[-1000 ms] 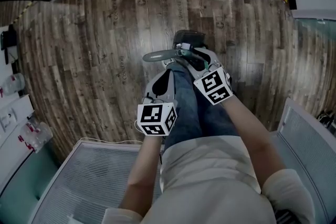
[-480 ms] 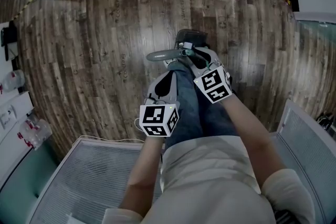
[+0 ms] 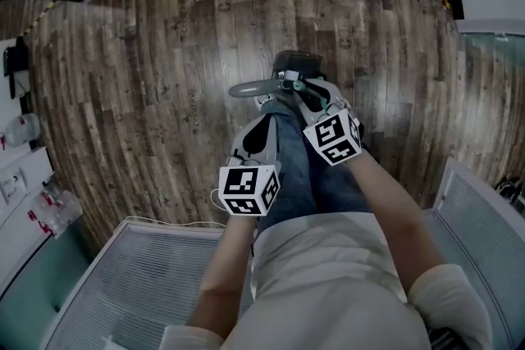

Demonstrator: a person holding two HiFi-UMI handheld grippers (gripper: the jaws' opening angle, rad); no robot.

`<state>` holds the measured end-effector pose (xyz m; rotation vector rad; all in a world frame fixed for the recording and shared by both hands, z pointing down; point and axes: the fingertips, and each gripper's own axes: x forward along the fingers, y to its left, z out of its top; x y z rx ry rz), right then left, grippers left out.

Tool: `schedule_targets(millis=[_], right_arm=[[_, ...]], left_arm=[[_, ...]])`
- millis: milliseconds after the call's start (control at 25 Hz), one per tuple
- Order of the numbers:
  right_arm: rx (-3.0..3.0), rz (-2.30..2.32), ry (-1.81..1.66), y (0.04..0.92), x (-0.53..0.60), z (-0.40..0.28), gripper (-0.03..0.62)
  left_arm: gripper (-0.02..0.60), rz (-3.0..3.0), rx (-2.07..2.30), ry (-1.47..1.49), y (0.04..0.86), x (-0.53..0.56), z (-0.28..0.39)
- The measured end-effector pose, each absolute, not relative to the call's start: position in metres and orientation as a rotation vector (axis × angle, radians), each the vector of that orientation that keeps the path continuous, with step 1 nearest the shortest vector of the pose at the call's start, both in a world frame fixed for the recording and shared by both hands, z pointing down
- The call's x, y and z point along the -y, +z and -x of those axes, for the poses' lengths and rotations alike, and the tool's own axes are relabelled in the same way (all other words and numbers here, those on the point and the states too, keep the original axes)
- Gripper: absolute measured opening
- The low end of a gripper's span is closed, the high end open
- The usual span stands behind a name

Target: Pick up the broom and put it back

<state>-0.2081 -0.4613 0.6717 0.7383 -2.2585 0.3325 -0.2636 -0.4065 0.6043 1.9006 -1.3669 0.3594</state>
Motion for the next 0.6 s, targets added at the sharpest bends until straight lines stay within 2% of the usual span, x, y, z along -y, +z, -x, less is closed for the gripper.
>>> schedule_targets(millis=[600], right_arm=[[2.254, -0.770, 0.321, 0.657, 0.444, 0.181, 0.103]], left_arm=[[0.006, -1.934, 1.364, 0.350, 0.589, 0.399, 0.243]])
